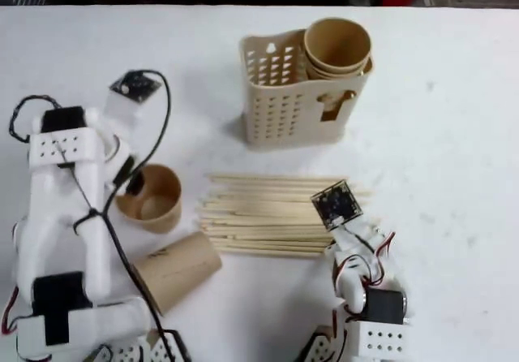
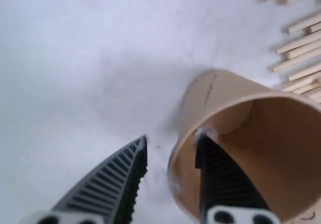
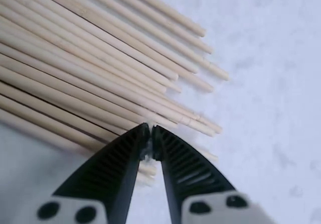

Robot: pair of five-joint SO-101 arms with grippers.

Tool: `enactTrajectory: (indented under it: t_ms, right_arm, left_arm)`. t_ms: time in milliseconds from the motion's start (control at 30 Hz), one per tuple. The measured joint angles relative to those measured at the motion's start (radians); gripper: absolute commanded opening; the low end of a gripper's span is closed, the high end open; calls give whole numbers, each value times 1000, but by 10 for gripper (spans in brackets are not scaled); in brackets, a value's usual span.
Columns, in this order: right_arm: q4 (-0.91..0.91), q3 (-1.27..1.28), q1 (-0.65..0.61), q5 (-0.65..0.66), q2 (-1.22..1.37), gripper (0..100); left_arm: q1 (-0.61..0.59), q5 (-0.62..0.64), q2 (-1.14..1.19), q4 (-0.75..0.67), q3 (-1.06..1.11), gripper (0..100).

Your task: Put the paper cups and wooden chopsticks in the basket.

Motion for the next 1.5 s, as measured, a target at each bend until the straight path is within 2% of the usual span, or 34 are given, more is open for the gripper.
enactTrajectory:
  t_ms: [67, 200, 333, 400, 500, 633, 800, 967, 1133, 1333, 1500]
  right_arm:
    - [0, 0, 0, 0, 0, 18]
    - [0, 0, 0, 0, 0, 18]
    - [0, 0, 0, 0, 0, 18]
    - [0, 0, 0, 0, 0, 18]
    - [0, 0, 0, 0, 0, 18]
    - [0, 0, 0, 0, 0, 18]
    - [0, 0, 0, 0, 0, 18]
    - [0, 0, 0, 0, 0, 18]
    - [0, 0, 0, 0, 0, 18]
    - [0, 0, 0, 0, 0, 18]
    - [0, 0, 0, 0, 0, 18]
  left_arm:
    - [0, 0, 12, -14, 2, 17]
    - [0, 0, 12, -15, -23, 22]
    - [2, 6, -37, 71, -172, 22]
    - [21, 49, -75, 126, -293, 22]
    - [103, 146, -112, 195, -516, 22]
    - [292, 296, -109, 209, -812, 22]
    - [540, 442, -8, 81, -1077, 23]
    - [694, 486, 161, -118, -1194, 23]
    - [755, 491, 336, -212, -1238, 24]
    - [766, 491, 473, -207, -1261, 24]
    - [764, 491, 485, -180, -1263, 25]
